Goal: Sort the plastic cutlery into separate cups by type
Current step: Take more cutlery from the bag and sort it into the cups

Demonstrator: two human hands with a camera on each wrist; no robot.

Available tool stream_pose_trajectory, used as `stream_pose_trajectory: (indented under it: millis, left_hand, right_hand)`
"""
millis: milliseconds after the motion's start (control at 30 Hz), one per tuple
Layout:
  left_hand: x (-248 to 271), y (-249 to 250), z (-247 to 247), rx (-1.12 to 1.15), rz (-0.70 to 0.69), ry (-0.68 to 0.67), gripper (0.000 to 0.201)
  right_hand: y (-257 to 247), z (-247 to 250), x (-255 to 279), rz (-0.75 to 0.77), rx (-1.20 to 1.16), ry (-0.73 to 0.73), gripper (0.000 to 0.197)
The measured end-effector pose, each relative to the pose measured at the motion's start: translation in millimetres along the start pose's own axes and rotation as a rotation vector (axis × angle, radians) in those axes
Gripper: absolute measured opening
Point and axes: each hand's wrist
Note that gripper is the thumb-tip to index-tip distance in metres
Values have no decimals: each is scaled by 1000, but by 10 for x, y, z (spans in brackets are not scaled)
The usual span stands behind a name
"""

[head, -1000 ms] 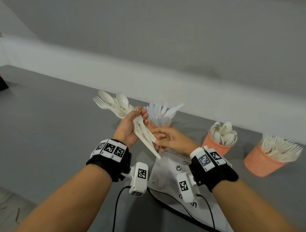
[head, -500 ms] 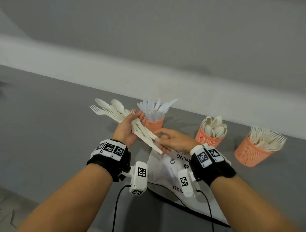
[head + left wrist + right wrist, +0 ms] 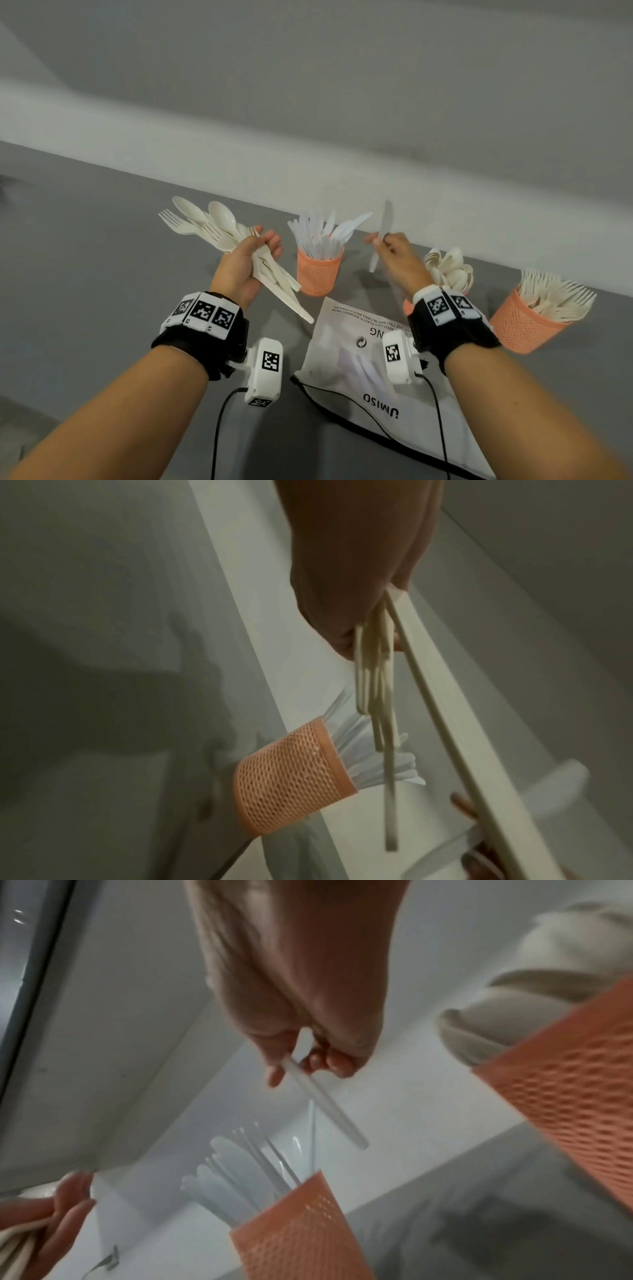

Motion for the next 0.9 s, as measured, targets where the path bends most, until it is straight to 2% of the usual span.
stream_pose_trajectory:
  millis: [67,133,200,300,333,367,433,467,533,600,633,700,767,833,867,900]
  left_hand:
    - [-4,-35,-1,-37,18,-1,20]
    - [-16,-64,7,-59,32,-5,19]
    - [-25,-83,15,-77,43,8,17]
    - [-25,-101,37,-116,50,10,16]
    - [-29,-100,52,-129,52,7,15]
    - [-35,-95,71,-140,54,9,15]
    - [-55,-77,113,-155,58,18,15]
    - [-69,-71,131,-157,59,20,15]
    - [-87,-64,160,-161,63,21,14]
    - [-104,-67,176,-164,70,18,14]
    - [-110,-69,183,-165,74,15,14]
    - [-121,-84,194,-171,83,13,14]
    - [-129,-107,203,-181,91,13,14]
    - [-137,-133,207,-186,97,6,14]
    - [-138,-143,204,-190,98,-1,14]
    - [-139,-151,201,-192,98,-8,14]
  right_hand:
    - [-40,-49,-210,50,-43,179,24]
    - [-64,-146,-339,38,-168,249,19]
    - [-69,-281,-427,-4,-228,206,20]
    - [-45,-470,-505,-86,-84,8,20]
    - [-21,-504,-526,-108,-58,19,20]
    - [-1,-517,-531,-136,-78,81,25]
    - [85,-513,-511,-228,-268,178,43]
    - [141,-526,-500,-283,-389,154,56]
    - [284,-598,-475,-327,-475,-13,87]
    - [331,-658,-460,-244,-359,-229,107]
    - [323,-681,-474,-181,-309,-284,111]
    - [250,-726,-512,-104,-316,-299,119]
    - [194,-800,-587,-90,-323,-210,130]
    - [135,-868,-667,-111,-228,-103,127]
    - [109,-891,-699,-103,-176,-70,117]
    - [97,-910,-735,-78,-142,-50,98]
Point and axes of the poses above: each hand's wrist, its own x-axis away from the middle knuckle, its own z-axis out of the back of the hand, y = z × x, and after that the axes turned 1 degree about -z, right-handed
